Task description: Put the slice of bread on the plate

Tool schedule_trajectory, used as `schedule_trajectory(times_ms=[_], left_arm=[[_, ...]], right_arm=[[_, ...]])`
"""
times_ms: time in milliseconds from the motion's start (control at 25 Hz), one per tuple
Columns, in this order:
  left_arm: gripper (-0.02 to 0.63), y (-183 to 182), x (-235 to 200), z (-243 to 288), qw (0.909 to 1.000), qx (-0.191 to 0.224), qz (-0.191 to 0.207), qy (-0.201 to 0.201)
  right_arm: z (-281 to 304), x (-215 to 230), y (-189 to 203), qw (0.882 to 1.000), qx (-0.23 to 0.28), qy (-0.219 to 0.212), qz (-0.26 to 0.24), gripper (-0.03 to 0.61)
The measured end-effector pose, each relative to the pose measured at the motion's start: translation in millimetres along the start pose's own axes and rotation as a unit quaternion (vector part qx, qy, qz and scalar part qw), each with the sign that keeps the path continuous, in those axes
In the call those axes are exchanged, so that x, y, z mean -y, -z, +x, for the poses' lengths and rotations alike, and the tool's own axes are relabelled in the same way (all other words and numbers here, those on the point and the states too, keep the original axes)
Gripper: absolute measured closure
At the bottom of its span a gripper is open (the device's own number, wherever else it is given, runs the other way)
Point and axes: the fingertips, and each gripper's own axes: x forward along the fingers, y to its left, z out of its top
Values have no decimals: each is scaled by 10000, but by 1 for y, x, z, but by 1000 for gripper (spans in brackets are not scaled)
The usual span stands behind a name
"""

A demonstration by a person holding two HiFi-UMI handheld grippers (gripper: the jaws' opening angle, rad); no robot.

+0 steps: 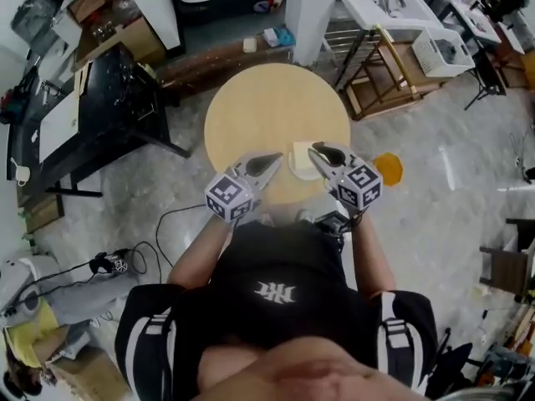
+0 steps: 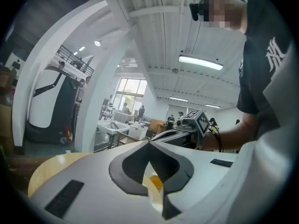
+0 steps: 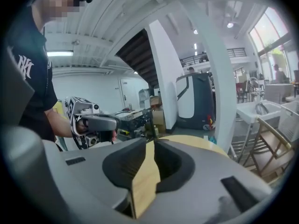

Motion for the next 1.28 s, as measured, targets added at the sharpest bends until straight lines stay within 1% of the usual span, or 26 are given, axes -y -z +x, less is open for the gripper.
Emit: schedule_trajectory(times_ms=[80, 120, 240, 360, 440, 600, 760, 920, 1040, 1120, 1200, 1280], left_arm=[[601, -16, -12, -3, 9998, 108, 188, 14], [601, -18, -15, -8, 9997, 127, 218, -28], [601, -10, -16, -25, 9994, 91, 216, -243], [601, -8, -20, -31, 9983, 230, 205, -489], [601, -6, -20, -35, 9980, 274, 164, -548], [601, 1, -5, -47, 9978, 211, 247, -570], [601, 7, 3, -62, 9958, 128, 292, -862], [601, 6, 26, -73, 9936, 68, 407, -1053], [601, 3, 51, -75, 9924, 62, 418, -1154], [601, 3, 74, -73, 9924, 86, 430, -1149], [601, 9, 98, -72, 9923, 52, 437, -1155], [601, 18, 123, -72, 9917, -14, 447, -1205]], right_arm=[[3, 5, -27, 9993, 369, 48, -81, 550], [3, 2, -37, 9985, 533, 52, -96, 569], [-2, -19, -52, 9964, 836, 66, -134, 573], [-9, -23, -60, 9938, 1069, 218, -225, 574], [-13, -26, -56, 9932, 1126, 236, -184, 574], [-22, -36, -34, 9947, 1020, 105, -117, 574], [-30, -45, -29, 9944, 1030, -91, -196, 574], [-56, -62, -28, 9917, 1222, -244, -318, 574], [-84, -74, -20, 9902, 1325, -352, -253, 575], [-111, -82, -12, 9891, 1391, -392, -264, 575], [-137, -89, 1, 9884, 1440, -418, -259, 575], [-158, -97, 18, 9890, 1402, -460, -101, 575]])
